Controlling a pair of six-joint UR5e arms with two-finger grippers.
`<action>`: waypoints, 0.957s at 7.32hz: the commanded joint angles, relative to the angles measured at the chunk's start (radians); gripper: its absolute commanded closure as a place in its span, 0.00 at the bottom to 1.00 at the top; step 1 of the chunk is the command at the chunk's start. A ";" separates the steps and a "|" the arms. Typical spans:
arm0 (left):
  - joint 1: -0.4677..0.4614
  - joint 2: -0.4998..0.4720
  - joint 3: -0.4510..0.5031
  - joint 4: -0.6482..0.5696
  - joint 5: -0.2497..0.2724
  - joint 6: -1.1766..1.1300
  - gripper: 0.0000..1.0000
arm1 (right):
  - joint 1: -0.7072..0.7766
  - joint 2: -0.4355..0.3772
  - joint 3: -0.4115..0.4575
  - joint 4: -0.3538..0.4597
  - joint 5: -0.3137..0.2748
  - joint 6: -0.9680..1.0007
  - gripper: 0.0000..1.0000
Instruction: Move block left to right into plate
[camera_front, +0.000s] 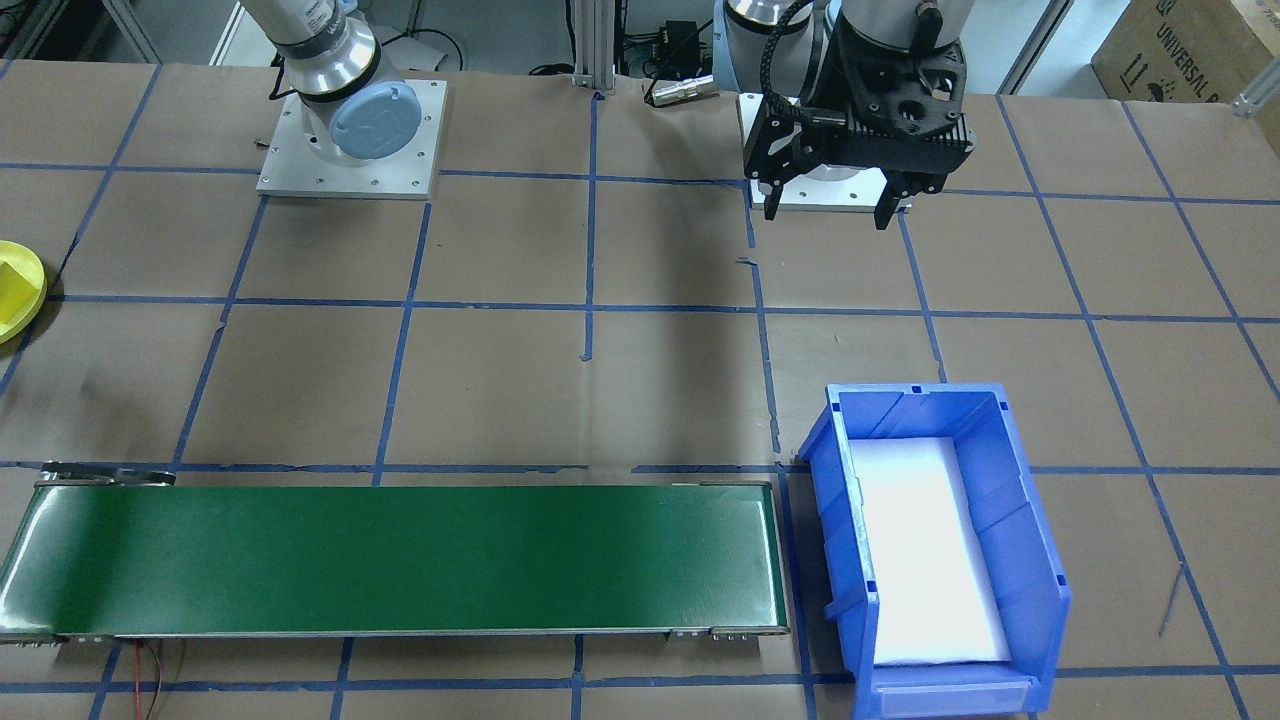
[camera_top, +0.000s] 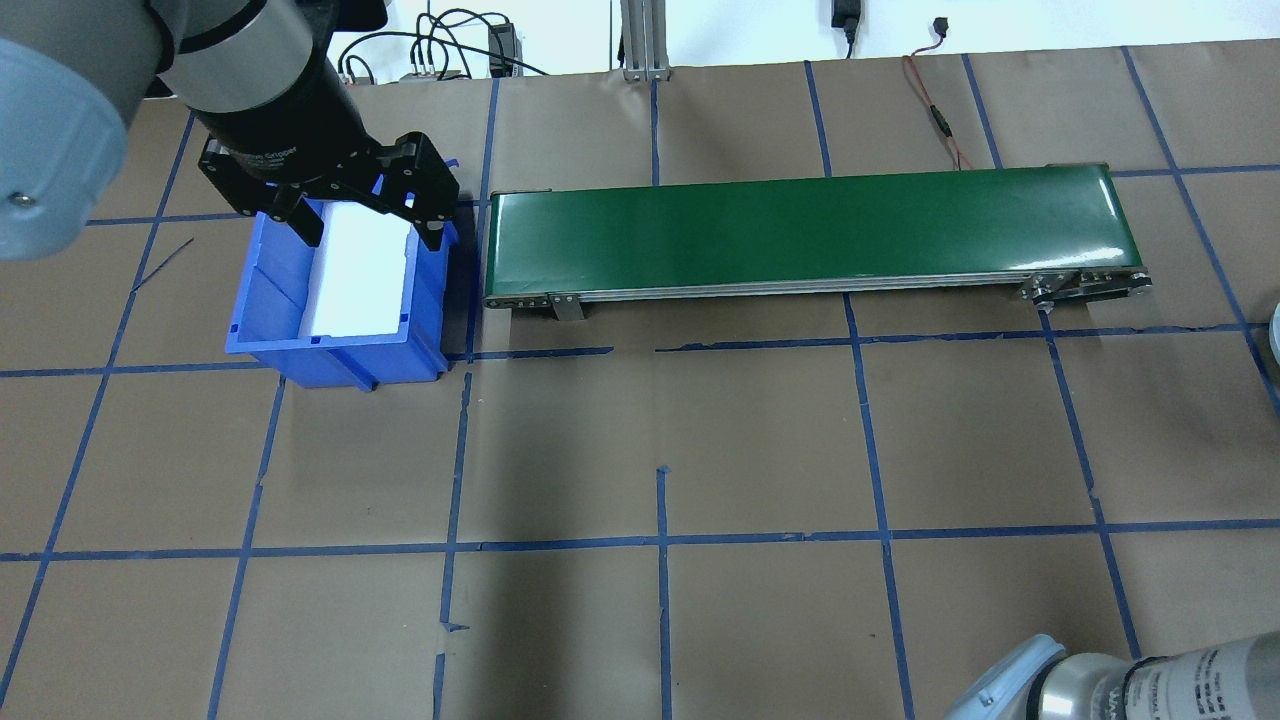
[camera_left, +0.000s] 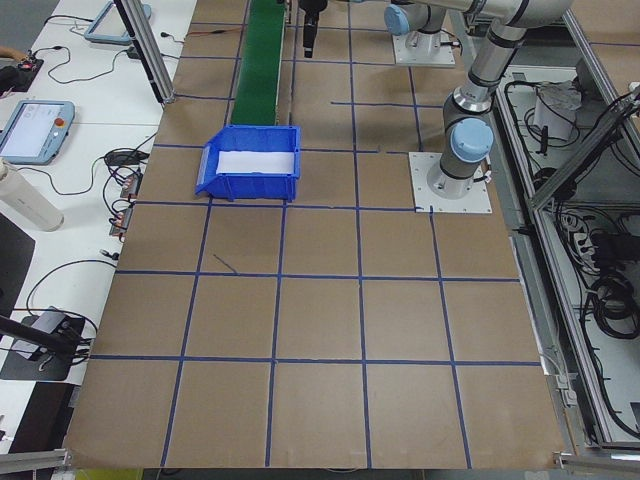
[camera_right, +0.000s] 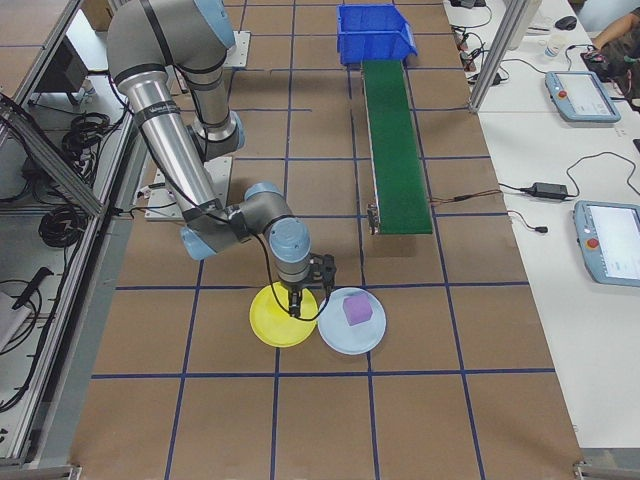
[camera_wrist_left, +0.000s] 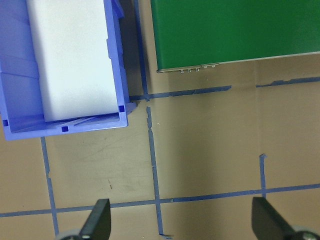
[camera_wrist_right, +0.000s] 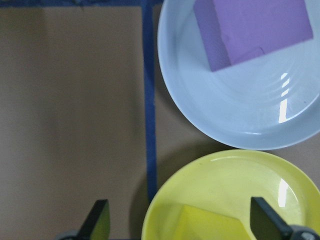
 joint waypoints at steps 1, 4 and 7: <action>0.000 -0.001 0.000 -0.001 0.000 -0.001 0.00 | 0.239 -0.092 -0.055 0.145 -0.011 0.208 0.00; 0.002 -0.001 0.000 0.004 -0.002 -0.001 0.00 | 0.547 -0.215 -0.228 0.378 -0.042 0.479 0.00; 0.003 -0.001 0.000 0.006 -0.002 0.001 0.00 | 0.814 -0.232 -0.351 0.501 -0.038 0.833 0.00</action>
